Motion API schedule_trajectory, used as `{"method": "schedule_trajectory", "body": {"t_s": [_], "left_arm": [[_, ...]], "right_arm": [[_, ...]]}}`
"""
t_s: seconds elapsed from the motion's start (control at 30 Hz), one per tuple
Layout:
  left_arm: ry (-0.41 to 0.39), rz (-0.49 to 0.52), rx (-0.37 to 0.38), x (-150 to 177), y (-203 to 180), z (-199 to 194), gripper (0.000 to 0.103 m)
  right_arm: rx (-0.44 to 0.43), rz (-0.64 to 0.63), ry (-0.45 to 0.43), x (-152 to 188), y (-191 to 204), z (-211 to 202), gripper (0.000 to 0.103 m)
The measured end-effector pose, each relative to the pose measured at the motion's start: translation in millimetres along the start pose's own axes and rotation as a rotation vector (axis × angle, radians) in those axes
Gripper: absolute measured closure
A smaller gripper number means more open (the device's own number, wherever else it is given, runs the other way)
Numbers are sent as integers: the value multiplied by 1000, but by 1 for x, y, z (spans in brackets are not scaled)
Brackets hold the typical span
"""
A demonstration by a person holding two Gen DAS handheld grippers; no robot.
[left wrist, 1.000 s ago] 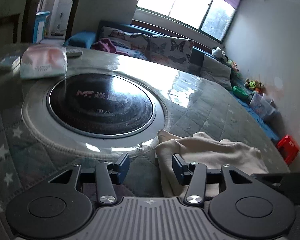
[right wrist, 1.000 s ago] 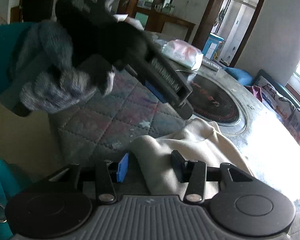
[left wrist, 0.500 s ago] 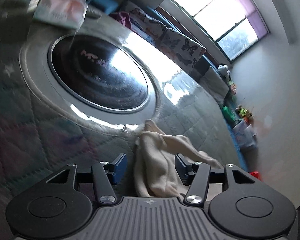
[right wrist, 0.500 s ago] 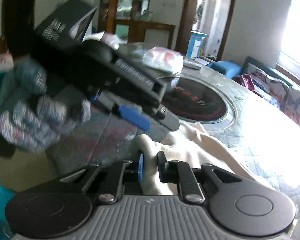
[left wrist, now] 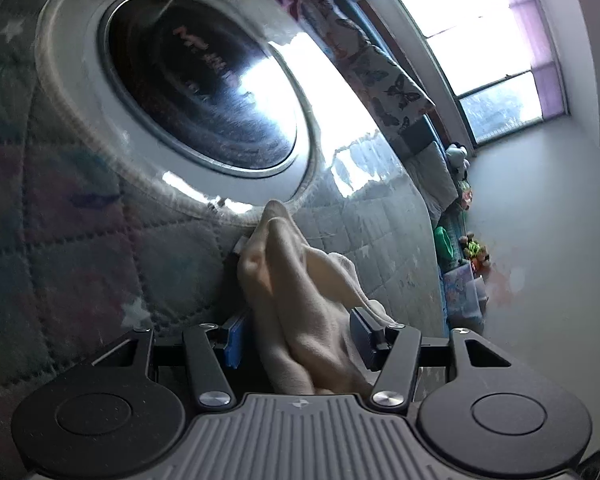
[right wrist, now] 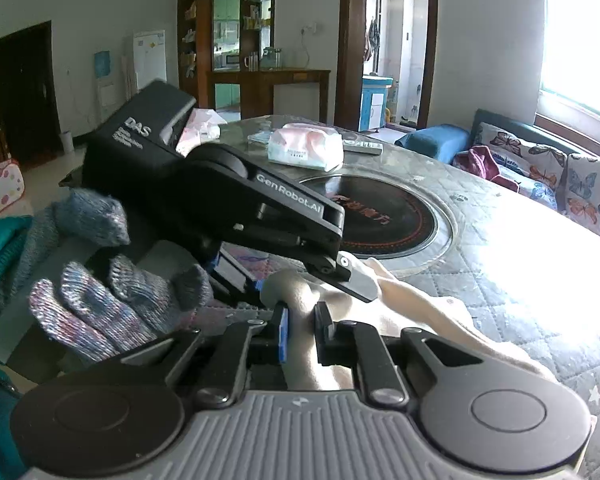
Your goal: Fold clothes
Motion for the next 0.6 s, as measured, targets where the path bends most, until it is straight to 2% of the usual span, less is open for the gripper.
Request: {"method": "schedule_trajectory", "body": {"t_s": [0.1,0.27,0.43,0.5,0.53,0.57,0.6], "left_arm": [[20,-55,28,-3,11,0,46],[17,-17,37,-4,7,1,45],[39,-27,60,-5,4,10,48],[43,-33,64,-6,5,11,68],[43,-35,64,-6,6,12,72],[43,-37,65,-7,8,13,83],[42,-39,66,-8,11,14,85]], "right_arm": [[10,7,-12,0,-4,-5,92],[3,4,-16,-1,-5,-6,92],[-4,8,-17,1,-2,-3,92],[-11,10,-13,2,1,-3,91],[-18,11,-7,4,2,-1,91],[-26,14,-1,5,3,-1,90],[-31,16,-1,6,4,-1,88]]}}
Point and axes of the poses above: each gripper's, at about its wrist camera, not at the fingertips, and z roughly the way its jaws point, y to its left, x to its underside, the point moved 8 cm from there along z, roughly the way its jaws point, and after that the axes turned 14 degrees about -x, right-handed, at the moved point
